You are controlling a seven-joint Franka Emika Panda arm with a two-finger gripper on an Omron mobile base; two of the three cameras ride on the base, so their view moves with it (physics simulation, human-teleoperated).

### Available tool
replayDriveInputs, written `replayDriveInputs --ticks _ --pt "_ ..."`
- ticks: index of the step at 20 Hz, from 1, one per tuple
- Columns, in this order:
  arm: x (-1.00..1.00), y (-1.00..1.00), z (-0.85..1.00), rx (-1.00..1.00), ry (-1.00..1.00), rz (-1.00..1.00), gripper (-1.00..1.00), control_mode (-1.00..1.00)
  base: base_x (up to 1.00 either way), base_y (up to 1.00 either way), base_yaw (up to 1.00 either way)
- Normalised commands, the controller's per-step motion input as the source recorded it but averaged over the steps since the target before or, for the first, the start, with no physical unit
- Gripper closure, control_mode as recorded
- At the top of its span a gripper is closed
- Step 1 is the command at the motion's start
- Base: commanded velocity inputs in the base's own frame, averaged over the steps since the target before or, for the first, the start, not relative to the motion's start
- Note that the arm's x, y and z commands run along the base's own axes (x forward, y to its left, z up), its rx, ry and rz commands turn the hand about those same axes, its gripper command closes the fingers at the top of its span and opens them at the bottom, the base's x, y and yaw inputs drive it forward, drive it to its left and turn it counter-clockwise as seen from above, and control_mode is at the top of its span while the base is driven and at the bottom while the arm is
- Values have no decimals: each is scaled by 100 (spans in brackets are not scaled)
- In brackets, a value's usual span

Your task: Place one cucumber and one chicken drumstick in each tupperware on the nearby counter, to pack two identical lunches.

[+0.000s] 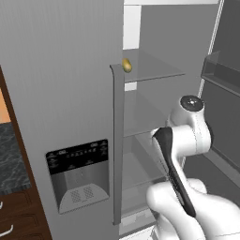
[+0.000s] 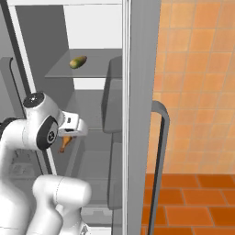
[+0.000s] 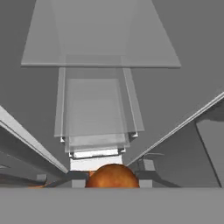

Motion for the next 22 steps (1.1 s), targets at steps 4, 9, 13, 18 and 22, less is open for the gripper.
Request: replayDriveInputs --ticks 4,9,13,18,22 --pt "0 0 0 0 0 0 100 100 -100 31 0" --pt "0 0 0 0 0 0 100 100 -92 94 1" --pt "0 0 0 0 0 0 100 100 -48 100 1" --pt "0 0 0 0 0 0 100 100 -12 100 0" --pt "0 0 0 0 0 0 100 100 0 100 0"
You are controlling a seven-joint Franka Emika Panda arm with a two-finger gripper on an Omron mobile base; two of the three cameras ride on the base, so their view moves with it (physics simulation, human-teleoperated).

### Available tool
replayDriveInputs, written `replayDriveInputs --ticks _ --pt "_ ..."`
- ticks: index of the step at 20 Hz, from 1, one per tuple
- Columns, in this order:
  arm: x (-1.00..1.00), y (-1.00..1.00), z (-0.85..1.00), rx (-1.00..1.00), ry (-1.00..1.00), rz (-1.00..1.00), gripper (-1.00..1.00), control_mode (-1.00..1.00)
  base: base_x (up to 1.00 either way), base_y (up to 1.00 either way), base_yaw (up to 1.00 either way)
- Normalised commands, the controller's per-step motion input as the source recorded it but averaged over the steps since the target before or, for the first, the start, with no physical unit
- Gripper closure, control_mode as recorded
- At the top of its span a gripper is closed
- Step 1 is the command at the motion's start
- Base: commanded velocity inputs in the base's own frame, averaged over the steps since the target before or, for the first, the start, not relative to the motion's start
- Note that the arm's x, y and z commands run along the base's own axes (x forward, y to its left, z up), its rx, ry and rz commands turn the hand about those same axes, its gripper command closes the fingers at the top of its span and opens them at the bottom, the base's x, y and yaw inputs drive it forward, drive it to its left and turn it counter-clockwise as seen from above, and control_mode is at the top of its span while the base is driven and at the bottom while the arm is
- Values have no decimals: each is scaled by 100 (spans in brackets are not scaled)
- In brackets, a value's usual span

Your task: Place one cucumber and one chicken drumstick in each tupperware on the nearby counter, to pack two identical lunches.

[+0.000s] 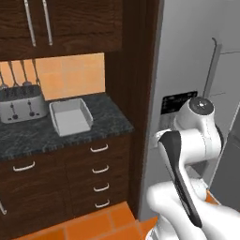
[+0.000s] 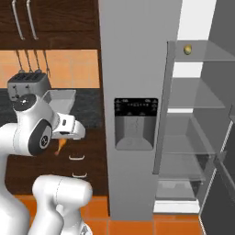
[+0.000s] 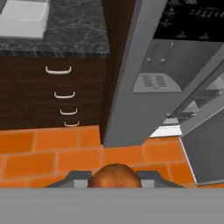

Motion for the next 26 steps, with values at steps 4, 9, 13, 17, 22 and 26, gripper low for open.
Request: replayDriveInputs --ticks 4,9,13,17,22,26 --pt "0 0 0 0 0 0 100 100 42 100 0" --pt "0 0 0 0 0 0 100 100 100 79 0" --pt "0 0 0 0 0 0 100 100 100 26 1" --pt "0 0 0 0 0 0 100 100 94 20 3" --pt "71 2 -40 1 0 7 100 -100 17 2 1" --pt "98 32 -76 1 0 8 100 -100 0 0 0"
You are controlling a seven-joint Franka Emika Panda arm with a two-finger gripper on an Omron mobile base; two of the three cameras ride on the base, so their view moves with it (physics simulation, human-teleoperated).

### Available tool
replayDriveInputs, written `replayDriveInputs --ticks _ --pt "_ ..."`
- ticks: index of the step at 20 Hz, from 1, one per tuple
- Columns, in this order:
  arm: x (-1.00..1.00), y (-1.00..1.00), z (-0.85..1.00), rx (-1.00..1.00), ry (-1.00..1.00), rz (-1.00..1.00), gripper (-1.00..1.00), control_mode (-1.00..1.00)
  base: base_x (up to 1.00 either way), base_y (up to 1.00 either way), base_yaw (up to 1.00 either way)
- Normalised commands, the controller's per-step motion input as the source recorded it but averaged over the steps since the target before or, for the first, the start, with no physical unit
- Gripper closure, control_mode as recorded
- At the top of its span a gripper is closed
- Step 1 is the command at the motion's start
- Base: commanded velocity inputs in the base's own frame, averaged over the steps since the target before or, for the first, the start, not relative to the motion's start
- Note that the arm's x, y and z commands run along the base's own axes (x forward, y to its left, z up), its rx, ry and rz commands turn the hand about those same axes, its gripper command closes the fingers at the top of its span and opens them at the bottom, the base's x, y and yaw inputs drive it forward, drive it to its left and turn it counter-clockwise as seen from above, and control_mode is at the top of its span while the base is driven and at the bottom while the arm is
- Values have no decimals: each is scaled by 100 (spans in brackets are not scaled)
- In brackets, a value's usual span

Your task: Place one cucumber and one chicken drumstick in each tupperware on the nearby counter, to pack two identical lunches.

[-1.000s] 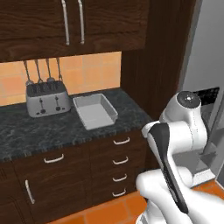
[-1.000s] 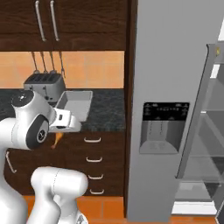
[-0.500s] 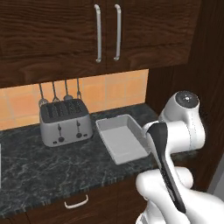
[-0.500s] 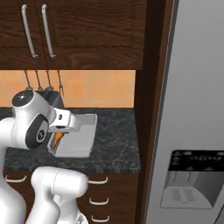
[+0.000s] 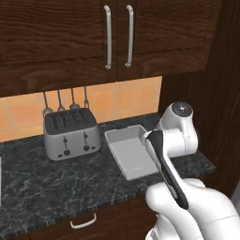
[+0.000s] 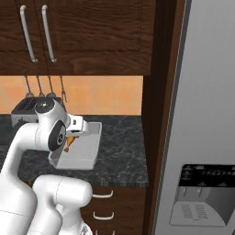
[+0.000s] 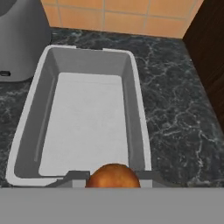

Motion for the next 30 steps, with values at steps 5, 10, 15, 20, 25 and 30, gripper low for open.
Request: replayDriveInputs --ticks 5,10,15,20,25,30 --pt "93 65 -56 0 3 1 100 -100 0 0 0" --pt "67 35 -50 -1 4 0 100 -100 0 0 0" --pt "41 35 -43 -1 6 0 100 -100 0 0 0" --pt "43 4 -37 0 0 2 100 -100 0 0 0" --pt "41 3 -31 0 0 3 100 -100 0 0 0" --pt "31 25 -30 0 0 1 100 -100 0 0 0"
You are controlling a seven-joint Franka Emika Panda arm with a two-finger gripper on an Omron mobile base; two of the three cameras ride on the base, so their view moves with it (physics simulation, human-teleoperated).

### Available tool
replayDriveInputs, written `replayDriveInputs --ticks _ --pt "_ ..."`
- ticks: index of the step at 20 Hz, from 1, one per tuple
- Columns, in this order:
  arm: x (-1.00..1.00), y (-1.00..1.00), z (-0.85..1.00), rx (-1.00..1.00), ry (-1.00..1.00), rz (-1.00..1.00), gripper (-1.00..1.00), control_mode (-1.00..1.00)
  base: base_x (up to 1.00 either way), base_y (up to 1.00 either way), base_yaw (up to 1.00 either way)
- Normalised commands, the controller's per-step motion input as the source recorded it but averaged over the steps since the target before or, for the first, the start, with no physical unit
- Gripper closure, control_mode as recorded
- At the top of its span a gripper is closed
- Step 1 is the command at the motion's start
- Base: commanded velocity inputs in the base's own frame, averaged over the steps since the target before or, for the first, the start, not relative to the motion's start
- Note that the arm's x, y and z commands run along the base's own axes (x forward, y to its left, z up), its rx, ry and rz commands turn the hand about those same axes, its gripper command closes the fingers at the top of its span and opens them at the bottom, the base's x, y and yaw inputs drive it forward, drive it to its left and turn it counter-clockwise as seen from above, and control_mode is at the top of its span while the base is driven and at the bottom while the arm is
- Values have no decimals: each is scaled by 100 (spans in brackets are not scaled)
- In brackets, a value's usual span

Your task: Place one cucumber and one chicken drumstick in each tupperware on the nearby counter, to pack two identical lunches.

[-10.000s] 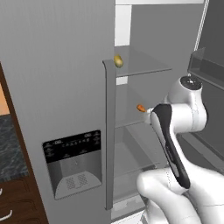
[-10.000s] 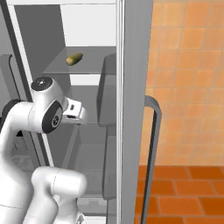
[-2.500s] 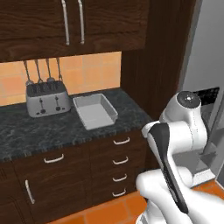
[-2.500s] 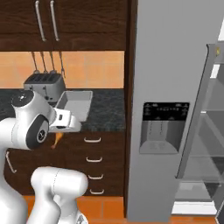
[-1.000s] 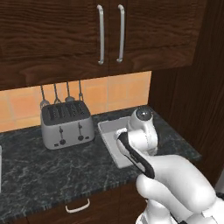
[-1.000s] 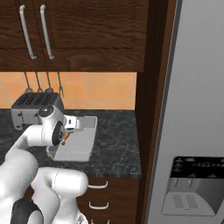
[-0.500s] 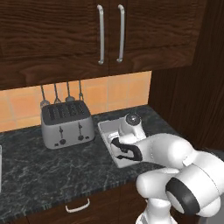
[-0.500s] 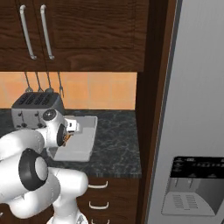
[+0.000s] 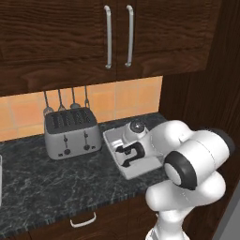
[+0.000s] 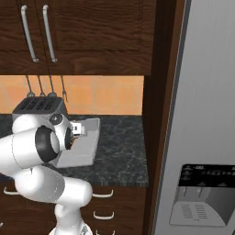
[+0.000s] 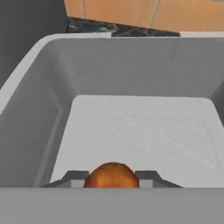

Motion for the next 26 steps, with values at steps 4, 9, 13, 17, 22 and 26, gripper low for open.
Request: replayDriveInputs --ticks 4,9,13,17,22,26 --pt "5 45 -6 0 0 0 -100 -100 0 0 0" --pt "-1 4 5 0 -3 0 -100 -100 0 0 0" --pt "-17 0 25 0 -9 0 -100 -100 0 0 0" --pt "-51 -13 55 0 -12 -1 -100 -100 0 0 0" --pt "-72 -36 77 0 -5 -4 -100 -100 0 0 0" --pt "-90 -26 100 2 3 -4 -100 -100 0 0 0"
